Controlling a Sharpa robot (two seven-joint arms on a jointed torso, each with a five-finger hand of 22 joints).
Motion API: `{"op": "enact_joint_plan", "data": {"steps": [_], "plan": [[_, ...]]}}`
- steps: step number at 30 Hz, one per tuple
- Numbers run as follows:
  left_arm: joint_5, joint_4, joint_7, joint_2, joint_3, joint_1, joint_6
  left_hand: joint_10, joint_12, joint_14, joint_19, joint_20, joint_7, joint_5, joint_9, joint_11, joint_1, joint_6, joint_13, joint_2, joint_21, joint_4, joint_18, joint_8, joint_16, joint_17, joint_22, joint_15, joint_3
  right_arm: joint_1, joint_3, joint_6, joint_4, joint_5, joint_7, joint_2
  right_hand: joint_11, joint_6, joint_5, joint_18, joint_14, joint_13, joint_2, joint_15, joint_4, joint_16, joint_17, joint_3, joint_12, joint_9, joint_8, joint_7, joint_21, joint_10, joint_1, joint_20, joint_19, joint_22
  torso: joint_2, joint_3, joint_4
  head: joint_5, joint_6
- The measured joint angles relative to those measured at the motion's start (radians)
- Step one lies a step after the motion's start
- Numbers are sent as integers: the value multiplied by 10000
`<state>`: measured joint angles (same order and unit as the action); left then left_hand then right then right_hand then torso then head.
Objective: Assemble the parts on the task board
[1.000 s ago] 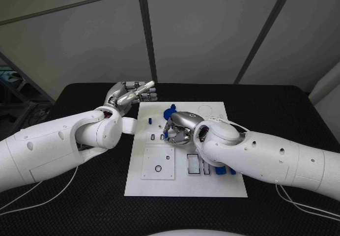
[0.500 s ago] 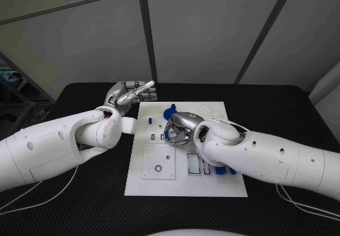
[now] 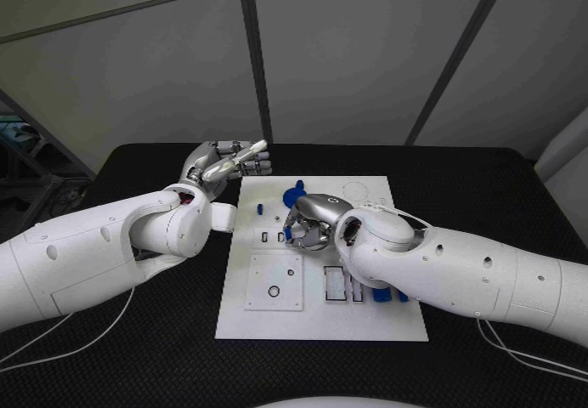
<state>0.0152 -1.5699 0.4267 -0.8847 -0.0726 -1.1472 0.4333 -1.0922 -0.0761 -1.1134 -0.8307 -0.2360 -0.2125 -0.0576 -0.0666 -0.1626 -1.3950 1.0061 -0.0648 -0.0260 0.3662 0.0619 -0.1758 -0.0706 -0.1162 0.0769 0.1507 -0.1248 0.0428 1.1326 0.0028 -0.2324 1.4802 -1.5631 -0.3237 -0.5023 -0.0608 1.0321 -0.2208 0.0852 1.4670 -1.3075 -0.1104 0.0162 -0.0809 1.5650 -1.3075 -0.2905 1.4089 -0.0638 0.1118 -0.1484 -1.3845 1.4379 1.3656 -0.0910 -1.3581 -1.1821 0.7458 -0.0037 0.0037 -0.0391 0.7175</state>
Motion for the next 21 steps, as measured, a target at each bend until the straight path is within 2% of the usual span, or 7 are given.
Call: {"op": "enact_joint_plan", "data": {"steps": [3, 8, 11, 15, 21], "plan": [[0, -1, -1, 0, 0, 0, 0, 0, 0, 0, 0, 0, 0, 0, 0, 0, 0, 0, 0, 0, 0, 0, 1, 0, 0, 0, 0, 0, 0, 0, -1, 3, 2, -3, -5, -4, -39, -160, 0, 0, 0, 0, -105, 0, 18, 0, 0, 18, -51, -23, -84, -22, 39, -39, -105, 0, 0, 21, 0, 0, 0, 0, -12], [0, -2, -4, 0, 0, 0, 0, 0, 0, 0, 0, 0, 0, 0, 0, 0, 0, 0, 0, 0, 0, 0, 0, 0, 0, 0, 1, 0, 0, -3, -6, 1, 2, -8, -15, -5, -165, -628, 206, 0, -22, 0, -255, -126, -35, 0, 1, 175, -173, -15, -280, -141, 39, -166, -255, -111, 34, 21, 0, -1, 0, 10, -18], [0, -2, -7, -2, 0, 0, 0, 0, 0, 0, 0, 0, 0, 0, 0, 0, 0, 0, -1, 0, 0, 0, -1, 0, 0, 0, 1, 0, 0, -11, -12, -6, -4, -12, -31, -6, -198, -830, 119, 0, -3, 0, -301, -146, -55, 0, 1, 333, -239, -17, -345, -191, 39, -228, -301, -118, 41, 37, 0, -1, 0, 17, -17], [0, -1, -10, -6, 0, 0, 0, 0, 0, 0, 0, 0, 0, 0, 0, 0, 0, 0, 0, 0, 0, 0, 0, 0, 0, 0, 1, 0, 0, -14, -12, -19, -4, -16, -43, -6, -213, -903, 63, 0, -24, 0, -347, -167, -73, 0, 1, 434, -284, -19, -344, -232, 39, -287, -291, -147, 71, 37, 0, -1, 0, 18, -15], [0, -1, -15, -11, 0, 0, 0, 0, 0, 0, 0, 0, 0, 0, 0, 0, 0, 0, 0, 0, 0, 0, -1, 0, 38, 0, 2, 0, 0, -19, -17, -48, -3, -19, -49, -6, -248, -955, 62, 1, -1, 0, -395, -217, -88, 0, 1, 475, -284, -26, -344, -210, 39, -322, -288, -183, 34, 37, 1, -1, 0, 13, -14]]}}
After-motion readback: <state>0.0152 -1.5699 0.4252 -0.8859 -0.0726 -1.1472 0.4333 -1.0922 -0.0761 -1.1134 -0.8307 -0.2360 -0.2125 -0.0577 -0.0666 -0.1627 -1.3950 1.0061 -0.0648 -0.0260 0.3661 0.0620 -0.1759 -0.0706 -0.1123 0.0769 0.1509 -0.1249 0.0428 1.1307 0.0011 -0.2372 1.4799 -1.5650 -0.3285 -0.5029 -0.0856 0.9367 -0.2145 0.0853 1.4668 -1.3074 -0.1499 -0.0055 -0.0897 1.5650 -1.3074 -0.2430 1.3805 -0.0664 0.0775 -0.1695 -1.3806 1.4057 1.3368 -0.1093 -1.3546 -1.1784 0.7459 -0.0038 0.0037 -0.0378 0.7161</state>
